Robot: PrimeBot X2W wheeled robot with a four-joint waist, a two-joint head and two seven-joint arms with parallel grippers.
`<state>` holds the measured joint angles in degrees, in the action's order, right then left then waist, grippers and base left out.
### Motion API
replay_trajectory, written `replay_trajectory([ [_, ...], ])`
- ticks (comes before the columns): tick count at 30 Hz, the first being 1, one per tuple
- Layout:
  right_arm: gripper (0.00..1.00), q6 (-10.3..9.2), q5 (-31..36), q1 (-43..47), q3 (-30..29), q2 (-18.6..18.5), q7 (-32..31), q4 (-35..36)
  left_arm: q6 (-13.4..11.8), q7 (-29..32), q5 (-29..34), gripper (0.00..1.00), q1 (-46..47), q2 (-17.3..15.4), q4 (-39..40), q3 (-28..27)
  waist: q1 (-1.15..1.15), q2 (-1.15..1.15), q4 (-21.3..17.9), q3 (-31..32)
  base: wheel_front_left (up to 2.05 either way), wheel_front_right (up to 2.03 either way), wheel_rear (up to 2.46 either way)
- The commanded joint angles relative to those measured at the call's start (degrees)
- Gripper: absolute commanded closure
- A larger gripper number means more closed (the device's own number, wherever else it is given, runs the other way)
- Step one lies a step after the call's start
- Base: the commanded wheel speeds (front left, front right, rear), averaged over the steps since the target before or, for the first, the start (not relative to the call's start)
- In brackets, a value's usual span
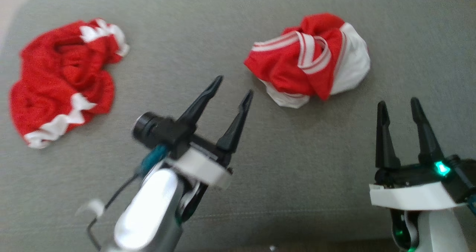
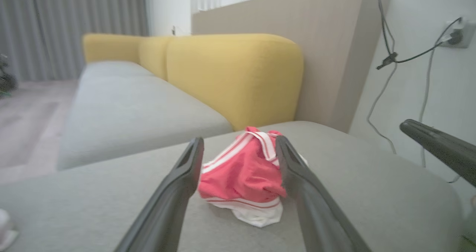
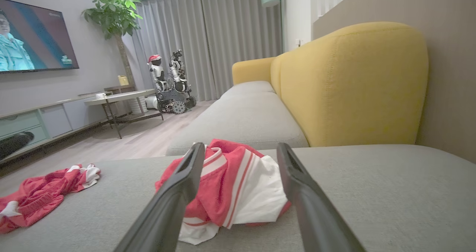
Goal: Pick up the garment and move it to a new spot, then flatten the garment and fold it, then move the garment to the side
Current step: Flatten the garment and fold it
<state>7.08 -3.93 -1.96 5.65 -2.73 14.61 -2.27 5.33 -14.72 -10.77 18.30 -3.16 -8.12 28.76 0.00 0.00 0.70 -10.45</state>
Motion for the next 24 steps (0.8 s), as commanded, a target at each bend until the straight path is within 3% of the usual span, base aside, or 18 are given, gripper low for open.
replay_trajectory([
  [1,0.00,0.41,-0.35,-2.37,1.20,-0.15,0.39,2.39,0.58,-0.28,-3.33,0.00,4.99,0.26,-1.28,0.29,0.00,0.00,-3.43,-3.88,0.00,0.00,0.00],
  [10,0.00,0.41,-1.53,-4.72,1.81,-0.15,0.39,3.55,2.11,-0.28,-11.35,0.00,22.38,0.27,-16.91,14.27,0.00,0.00,-8.06,-8.07,0.00,0.00,0.00],
  [15,0.00,0.41,-2.34,-5.57,1.97,-0.15,0.39,4.37,2.13,-0.09,-16.25,0.00,27.77,0.27,-24.18,17.32,0.00,0.00,-9.87,-9.37,0.00,0.00,0.00],
  [24,0.00,0.41,-4.21,-6.01,1.80,-0.15,0.39,4.84,2.14,-0.13,-19.26,0.00,32.24,0.28,-32.97,18.66,0.00,0.00,-11.19,-9.91,0.00,0.00,0.00],
])
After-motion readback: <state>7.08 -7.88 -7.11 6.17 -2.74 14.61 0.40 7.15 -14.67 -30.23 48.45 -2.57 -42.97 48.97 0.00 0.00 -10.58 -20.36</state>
